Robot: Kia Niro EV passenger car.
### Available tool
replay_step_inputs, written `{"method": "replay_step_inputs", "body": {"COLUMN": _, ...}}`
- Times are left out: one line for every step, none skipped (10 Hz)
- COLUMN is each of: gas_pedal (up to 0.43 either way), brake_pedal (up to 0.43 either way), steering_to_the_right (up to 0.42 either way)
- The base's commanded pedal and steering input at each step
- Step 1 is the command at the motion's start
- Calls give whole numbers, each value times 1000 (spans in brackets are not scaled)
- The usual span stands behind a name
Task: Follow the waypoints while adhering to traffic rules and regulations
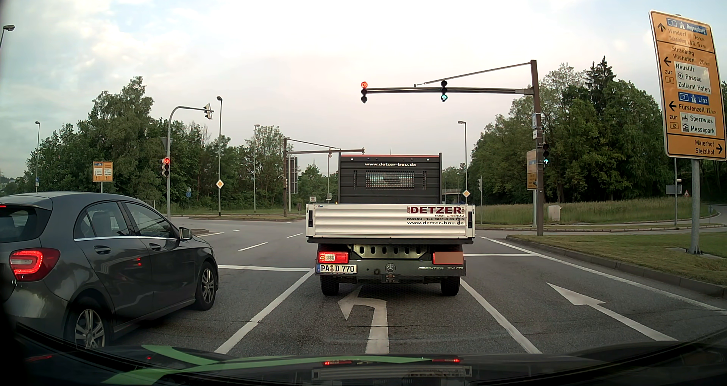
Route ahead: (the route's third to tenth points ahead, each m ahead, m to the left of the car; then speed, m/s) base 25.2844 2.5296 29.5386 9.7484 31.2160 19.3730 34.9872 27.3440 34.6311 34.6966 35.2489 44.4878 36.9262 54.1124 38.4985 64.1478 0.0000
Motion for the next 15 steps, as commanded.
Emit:
{"method": "replay_step_inputs", "body": {"gas_pedal": 0, "brake_pedal": 317, "steering_to_the_right": -5}}
{"method": "replay_step_inputs", "body": {"gas_pedal": 0, "brake_pedal": 311, "steering_to_the_right": -5}}
{"method": "replay_step_inputs", "body": {"gas_pedal": 0, "brake_pedal": 311, "steering_to_the_right": -5}}
{"method": "replay_step_inputs", "body": {"gas_pedal": 0, "brake_pedal": 311, "steering_to_the_right": -5}}
{"method": "replay_step_inputs", "body": {"gas_pedal": 0, "brake_pedal": 311, "steering_to_the_right": -5}}
{"method": "replay_step_inputs", "body": {"gas_pedal": 0, "brake_pedal": 311, "steering_to_the_right": -5}}
{"method": "replay_step_inputs", "body": {"gas_pedal": 0, "brake_pedal": 311, "steering_to_the_right": -5}}
{"method": "replay_step_inputs", "body": {"gas_pedal": 0, "brake_pedal": 311, "steering_to_the_right": -5}}
{"method": "replay_step_inputs", "body": {"gas_pedal": 0, "brake_pedal": 317, "steering_to_the_right": -5}}
{"method": "replay_step_inputs", "body": {"gas_pedal": 0, "brake_pedal": 311, "steering_to_the_right": -5}}
{"method": "replay_step_inputs", "body": {"gas_pedal": 0, "brake_pedal": 311, "steering_to_the_right": -5}}
{"method": "replay_step_inputs", "body": {"gas_pedal": 0, "brake_pedal": 311, "steering_to_the_right": -5}}
{"method": "replay_step_inputs", "body": {"gas_pedal": 0, "brake_pedal": 311, "steering_to_the_right": -5}}
{"method": "replay_step_inputs", "body": {"gas_pedal": 0, "brake_pedal": 311, "steering_to_the_right": -5}}
{"method": "replay_step_inputs", "body": {"gas_pedal": 0, "brake_pedal": 311, "steering_to_the_right": -5}}
